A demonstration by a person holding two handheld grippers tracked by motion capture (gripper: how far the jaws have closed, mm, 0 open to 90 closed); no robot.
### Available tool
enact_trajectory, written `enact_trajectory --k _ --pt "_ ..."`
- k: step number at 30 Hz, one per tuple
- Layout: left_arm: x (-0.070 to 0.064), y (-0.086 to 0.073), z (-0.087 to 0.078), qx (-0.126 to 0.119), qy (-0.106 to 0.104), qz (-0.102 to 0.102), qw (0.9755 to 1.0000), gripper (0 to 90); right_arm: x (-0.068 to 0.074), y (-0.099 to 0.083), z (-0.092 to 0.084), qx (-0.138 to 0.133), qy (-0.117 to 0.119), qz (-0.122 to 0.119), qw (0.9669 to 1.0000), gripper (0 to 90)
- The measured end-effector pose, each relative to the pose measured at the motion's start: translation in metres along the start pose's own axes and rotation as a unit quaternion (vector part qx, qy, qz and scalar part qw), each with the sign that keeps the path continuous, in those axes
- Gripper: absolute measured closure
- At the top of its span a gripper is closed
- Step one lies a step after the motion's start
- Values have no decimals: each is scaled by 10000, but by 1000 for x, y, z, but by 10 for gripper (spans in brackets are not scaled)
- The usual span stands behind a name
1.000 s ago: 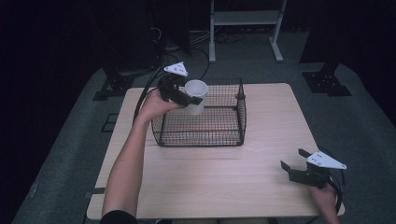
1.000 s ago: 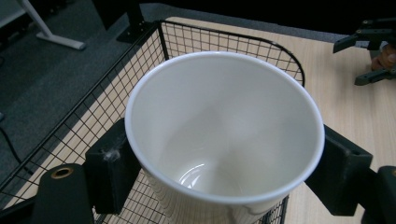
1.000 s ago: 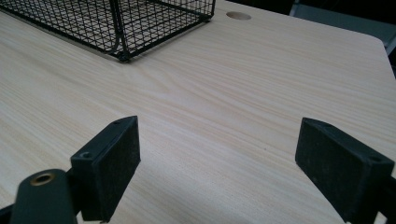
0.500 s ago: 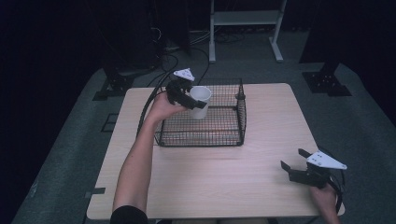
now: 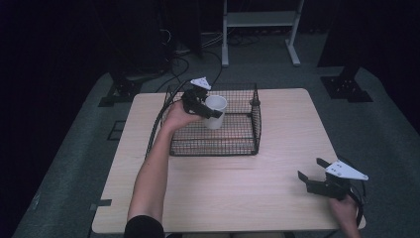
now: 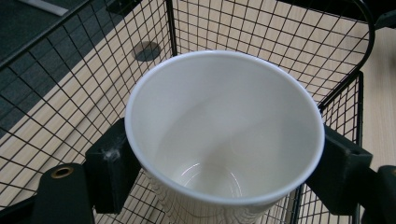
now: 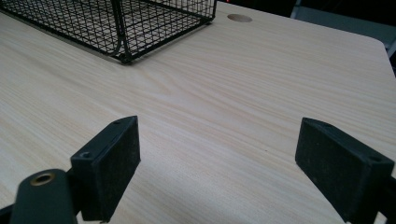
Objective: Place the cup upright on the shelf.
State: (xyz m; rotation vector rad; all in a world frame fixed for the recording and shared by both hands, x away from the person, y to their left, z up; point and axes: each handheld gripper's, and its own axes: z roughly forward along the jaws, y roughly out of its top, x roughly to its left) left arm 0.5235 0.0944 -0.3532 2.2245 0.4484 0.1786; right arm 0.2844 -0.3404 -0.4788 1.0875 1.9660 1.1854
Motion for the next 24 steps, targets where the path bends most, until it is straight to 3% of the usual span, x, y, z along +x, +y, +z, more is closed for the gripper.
enact_trajectory --k 20,24 --pt "5 -9 18 111 -74 -157 9998 204 0 0 0 -9 13 1 10000 133" --pt "5 -11 20 75 -13 -124 9999 204 0 0 0 -13 14 11 10000 133"
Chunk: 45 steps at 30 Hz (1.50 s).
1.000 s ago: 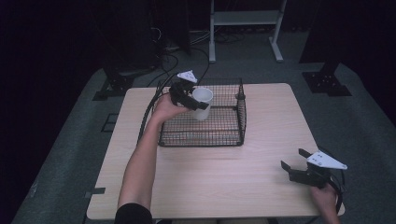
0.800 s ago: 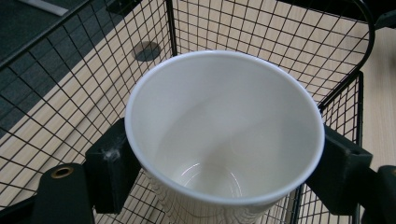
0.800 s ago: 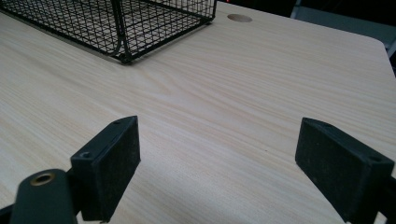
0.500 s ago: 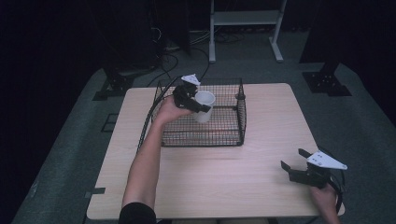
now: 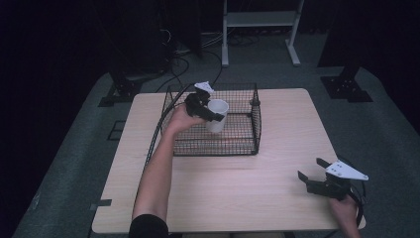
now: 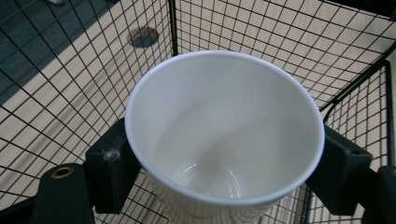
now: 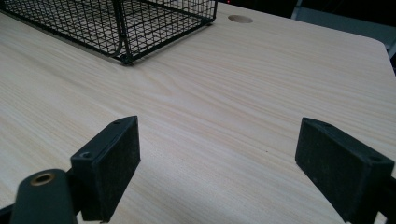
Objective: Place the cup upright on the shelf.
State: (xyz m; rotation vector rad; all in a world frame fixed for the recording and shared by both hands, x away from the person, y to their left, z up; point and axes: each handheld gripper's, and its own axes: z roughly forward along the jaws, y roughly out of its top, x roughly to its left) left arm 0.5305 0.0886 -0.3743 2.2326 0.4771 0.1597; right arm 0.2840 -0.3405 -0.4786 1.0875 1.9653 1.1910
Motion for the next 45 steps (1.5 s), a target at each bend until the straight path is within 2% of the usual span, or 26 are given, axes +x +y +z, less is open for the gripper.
enact_trajectory --k 6,19,28,29,45 --pt "2 -6 5 100 -48 -100 9999 204 0 0 0 -1 -3 -9 10000 133" --pt "4 -9 13 406 -10 -87 9991 203 0 0 0 0 -1 -6 10000 133" --pt "4 -11 17 529 10 -45 9986 203 0 0 0 -1 6 -15 10000 133" --pt "5 -12 19 600 14 -35 9982 203 0 0 0 -2 6 -14 10000 133" --pt "5 -16 19 703 7 -83 9975 201 0 0 0 -1 14 -22 10000 133"
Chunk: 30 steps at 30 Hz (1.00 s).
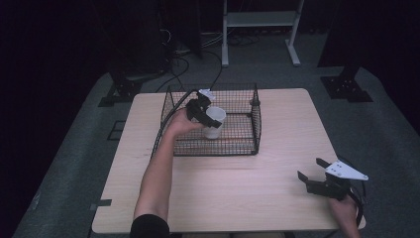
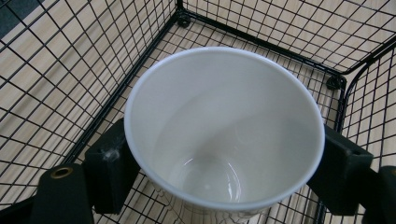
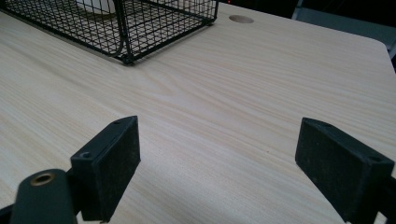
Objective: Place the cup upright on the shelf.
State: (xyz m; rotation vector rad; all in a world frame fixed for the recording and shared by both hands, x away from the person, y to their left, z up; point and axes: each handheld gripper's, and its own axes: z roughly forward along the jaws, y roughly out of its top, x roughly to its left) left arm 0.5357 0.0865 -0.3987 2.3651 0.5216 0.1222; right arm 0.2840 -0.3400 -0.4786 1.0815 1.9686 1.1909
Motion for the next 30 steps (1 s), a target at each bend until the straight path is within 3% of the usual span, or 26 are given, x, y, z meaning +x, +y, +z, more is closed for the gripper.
enact_trajectory --k 15,30 --pt "1 -3 -2 15 -49 3 10000 197 0 0 0 6 -5 -1 10000 133" --pt "0 -8 -9 -108 43 -53 9999 158 0 0 0 21 -11 -6 10000 133"
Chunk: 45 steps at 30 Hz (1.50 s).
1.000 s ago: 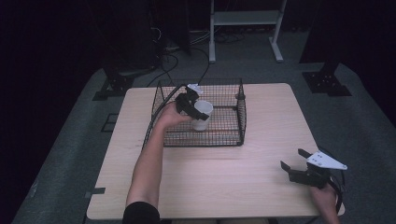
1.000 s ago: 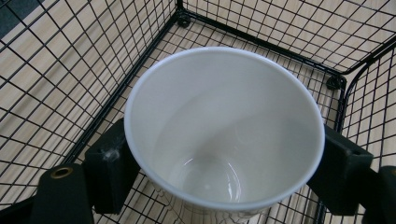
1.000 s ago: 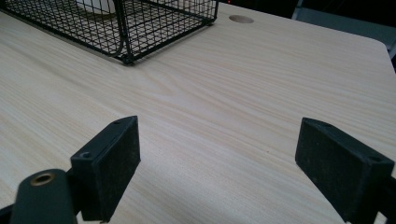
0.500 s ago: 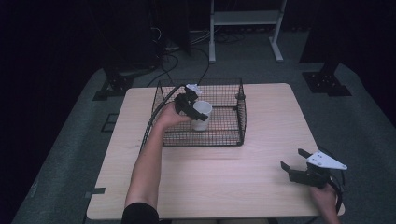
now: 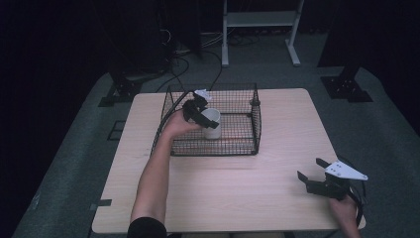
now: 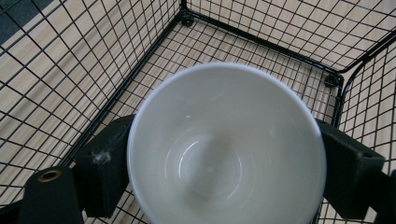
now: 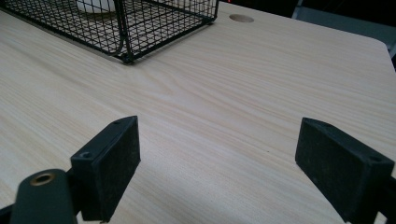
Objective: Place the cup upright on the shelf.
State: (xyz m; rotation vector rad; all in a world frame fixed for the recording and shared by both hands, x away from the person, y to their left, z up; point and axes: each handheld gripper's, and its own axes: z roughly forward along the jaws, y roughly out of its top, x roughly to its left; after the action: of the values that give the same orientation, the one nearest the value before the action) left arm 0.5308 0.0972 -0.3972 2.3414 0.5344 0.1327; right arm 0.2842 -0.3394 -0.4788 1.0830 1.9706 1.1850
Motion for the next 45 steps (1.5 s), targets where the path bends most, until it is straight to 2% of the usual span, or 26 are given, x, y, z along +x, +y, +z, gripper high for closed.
enact_trajectory --k 14,35,45 --pt "-4 3 -9 -96 71 -33 9999 75 0 0 0 0 1 -4 10000 132" --pt "-18 12 -34 -342 272 63 9990 45 -1 0 -1 -21 -16 29 10000 133" --pt "-24 14 -42 -397 226 103 9989 45 -1 0 0 -21 -18 39 10000 133"
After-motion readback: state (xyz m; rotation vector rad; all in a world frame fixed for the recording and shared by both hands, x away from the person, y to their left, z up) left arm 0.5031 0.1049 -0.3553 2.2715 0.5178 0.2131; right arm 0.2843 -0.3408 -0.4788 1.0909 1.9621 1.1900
